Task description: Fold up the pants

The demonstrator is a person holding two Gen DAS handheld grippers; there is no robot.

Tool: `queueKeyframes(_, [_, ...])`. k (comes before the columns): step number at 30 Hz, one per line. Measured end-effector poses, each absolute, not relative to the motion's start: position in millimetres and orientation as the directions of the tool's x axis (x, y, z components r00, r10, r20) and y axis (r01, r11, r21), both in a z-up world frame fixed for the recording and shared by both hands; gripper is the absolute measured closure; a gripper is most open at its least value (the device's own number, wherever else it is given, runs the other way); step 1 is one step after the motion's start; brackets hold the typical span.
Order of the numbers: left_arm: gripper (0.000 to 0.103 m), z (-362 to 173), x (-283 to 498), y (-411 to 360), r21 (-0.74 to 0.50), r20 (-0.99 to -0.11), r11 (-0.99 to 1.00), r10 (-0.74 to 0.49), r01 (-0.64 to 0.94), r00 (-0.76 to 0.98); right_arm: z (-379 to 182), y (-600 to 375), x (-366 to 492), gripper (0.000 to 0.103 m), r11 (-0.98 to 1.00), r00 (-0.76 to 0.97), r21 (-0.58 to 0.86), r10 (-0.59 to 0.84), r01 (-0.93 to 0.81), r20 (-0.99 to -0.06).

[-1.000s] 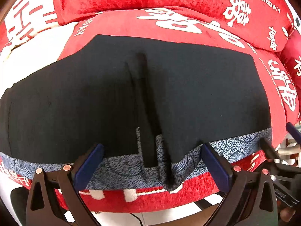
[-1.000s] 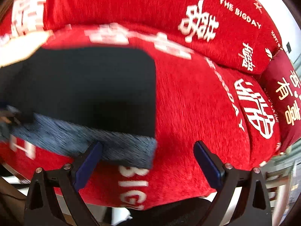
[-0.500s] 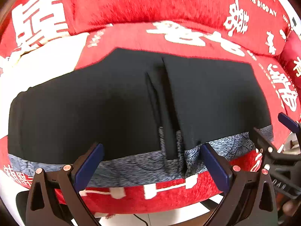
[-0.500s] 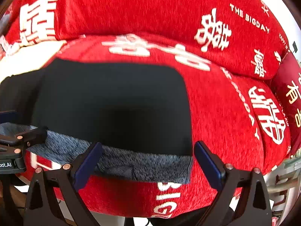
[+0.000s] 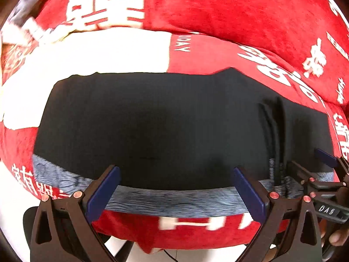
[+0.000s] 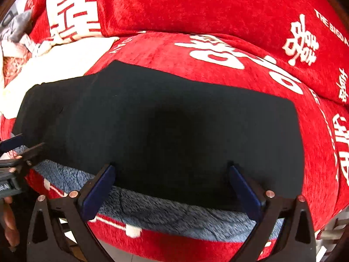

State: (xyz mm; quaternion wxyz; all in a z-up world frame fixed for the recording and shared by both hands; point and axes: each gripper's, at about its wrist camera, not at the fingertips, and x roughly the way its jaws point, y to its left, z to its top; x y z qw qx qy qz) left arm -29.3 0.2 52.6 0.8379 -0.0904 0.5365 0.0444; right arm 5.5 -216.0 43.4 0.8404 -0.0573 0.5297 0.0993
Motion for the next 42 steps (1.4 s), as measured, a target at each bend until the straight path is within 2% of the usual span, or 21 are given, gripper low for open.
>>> queueKeyframes(3, [0.000,44,-33,20,-0.119,-0.912,0.970,-0.023,-0.211,0.409,42,-209,16,0.000,0.969,0.369,0.082,0.165,-0.232,-0.915])
queueKeyframes(6, [0.000,31,-33,35,-0.108,-0.923,0.963,-0.006,-0.245,0.384,44,-177,14,0.000,0.937,0.357,0.024,0.156,-0.349,-0.921])
queueKeyframes(8, [0.000,19,-33,44,-0.139,-0.926,0.959,-0.038,-0.247,0.377,48,-157,10,0.000,0.915,0.393,-0.038,0.134,-0.401,-0.910])
queueKeyframes(17, [0.000,24,-45,74,-0.166,-0.913,0.945,-0.040,-0.281,0.406,70,-82,36,0.000,0.778,0.412,-0.040,0.288,-0.627,-0.864])
queueKeyframes(20, [0.000,12,-43,88,-0.202,-0.913,0.938,-0.076,-0.282,0.402,63,-47,58,0.000,0.707,0.338,-0.008,0.328,-0.707,-0.882])
queueKeyframes(25, [0.000,13,-43,88,-0.205,-0.915,0.939,-0.084,-0.275,0.395,34,7,95,0.002,0.554,0.176,0.032,0.318,-0.832,-0.932])
queueKeyframes(27, [0.000,14,-44,90,-0.216,-0.914,0.938,-0.097,-0.271,0.395,30,26,101,0.005,0.499,0.130,0.057,0.332,-0.865,-0.934])
queueKeyframes(33, [0.000,14,-50,94,-0.231,-0.912,0.940,-0.119,-0.253,0.393,23,85,112,0.007,0.318,-0.031,0.163,0.383,-0.934,-0.923])
queueKeyframes(35, [0.000,17,-50,95,-0.226,-0.915,0.943,-0.119,-0.244,0.387,10,99,115,0.021,0.279,-0.134,0.244,0.360,-0.929,-0.923])
queueKeyframes(36, [0.000,19,-52,98,-0.224,-0.914,0.944,-0.118,-0.241,0.387,5,105,115,0.023,0.268,-0.167,0.269,0.348,-0.925,-0.922])
queueKeyframes(38, [0.000,26,-54,101,-0.212,-0.912,0.948,-0.105,-0.236,0.397,8,108,113,0.046,0.246,-0.194,0.290,0.352,-0.925,-0.916])
queueKeyframes(39, [0.000,31,-56,104,-0.207,-0.909,0.950,-0.098,-0.234,0.405,12,107,110,0.054,0.242,-0.165,0.259,0.349,-0.935,-0.922])
queueKeyframes(40, [0.000,39,-60,111,-0.207,-0.901,0.951,-0.094,-0.229,0.423,17,101,106,0.072,0.237,-0.139,0.230,0.348,-0.944,-0.927])
queueKeyframes(41, [0.000,45,-64,119,-0.212,-0.894,0.951,-0.095,-0.225,0.438,22,97,102,0.085,0.230,-0.117,0.207,0.352,-0.951,-0.929])
queueKeyframes(42, [0.000,49,-67,124,-0.216,-0.889,0.950,-0.096,-0.225,0.448,32,89,97,0.087,0.224,-0.101,0.196,0.375,-0.955,-0.921])
